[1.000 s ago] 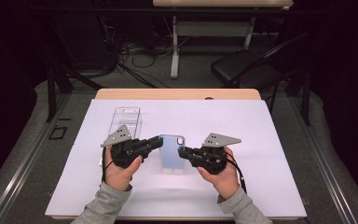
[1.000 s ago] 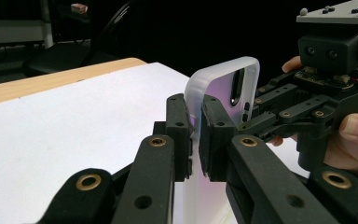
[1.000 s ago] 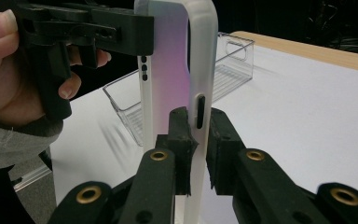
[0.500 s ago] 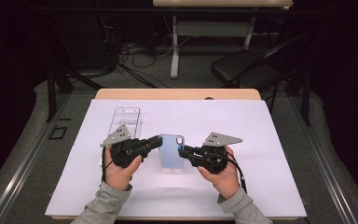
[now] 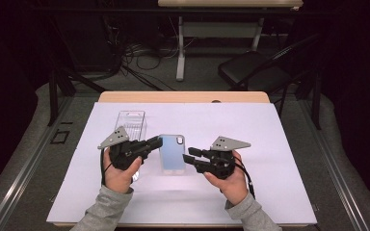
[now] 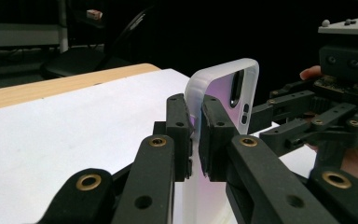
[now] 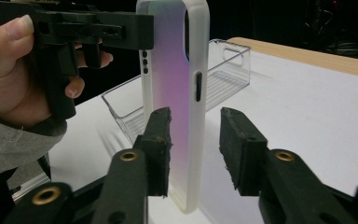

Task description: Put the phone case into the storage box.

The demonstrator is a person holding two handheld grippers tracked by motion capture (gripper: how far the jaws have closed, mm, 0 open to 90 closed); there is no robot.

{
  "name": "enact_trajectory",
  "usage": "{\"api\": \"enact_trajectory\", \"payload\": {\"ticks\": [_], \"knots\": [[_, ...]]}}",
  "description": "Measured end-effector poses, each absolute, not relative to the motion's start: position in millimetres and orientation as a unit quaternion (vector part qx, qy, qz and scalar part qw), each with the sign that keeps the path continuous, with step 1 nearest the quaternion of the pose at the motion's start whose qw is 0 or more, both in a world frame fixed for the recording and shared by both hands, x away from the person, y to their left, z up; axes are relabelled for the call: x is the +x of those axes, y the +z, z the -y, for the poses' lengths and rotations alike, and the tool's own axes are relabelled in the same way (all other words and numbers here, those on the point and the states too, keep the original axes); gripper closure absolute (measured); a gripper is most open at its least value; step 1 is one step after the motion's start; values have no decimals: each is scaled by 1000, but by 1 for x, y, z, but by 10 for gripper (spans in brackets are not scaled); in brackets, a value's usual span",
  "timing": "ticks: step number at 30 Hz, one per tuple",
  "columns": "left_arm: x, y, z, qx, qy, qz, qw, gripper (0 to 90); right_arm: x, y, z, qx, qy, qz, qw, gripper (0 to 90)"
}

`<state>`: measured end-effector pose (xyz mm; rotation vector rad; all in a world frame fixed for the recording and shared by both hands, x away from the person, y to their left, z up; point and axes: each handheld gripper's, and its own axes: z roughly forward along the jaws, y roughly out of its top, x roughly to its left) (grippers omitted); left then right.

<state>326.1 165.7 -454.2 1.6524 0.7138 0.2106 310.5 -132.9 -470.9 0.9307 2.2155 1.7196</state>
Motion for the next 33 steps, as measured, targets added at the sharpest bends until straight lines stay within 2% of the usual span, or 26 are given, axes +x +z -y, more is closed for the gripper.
{"api": "enact_trajectory", "payload": {"ticks": [9,22,33], "knots": [[330,-449,-182,701,105,-327,625,837,313,-470,135,314,578,-744,121,516],[336,-443,-205,681,122,-345,634,837,317,-469,143,317,568,-744,153,499],[337,-440,-214,673,131,-352,637,837,318,-469,144,311,569,-748,141,457]]}}
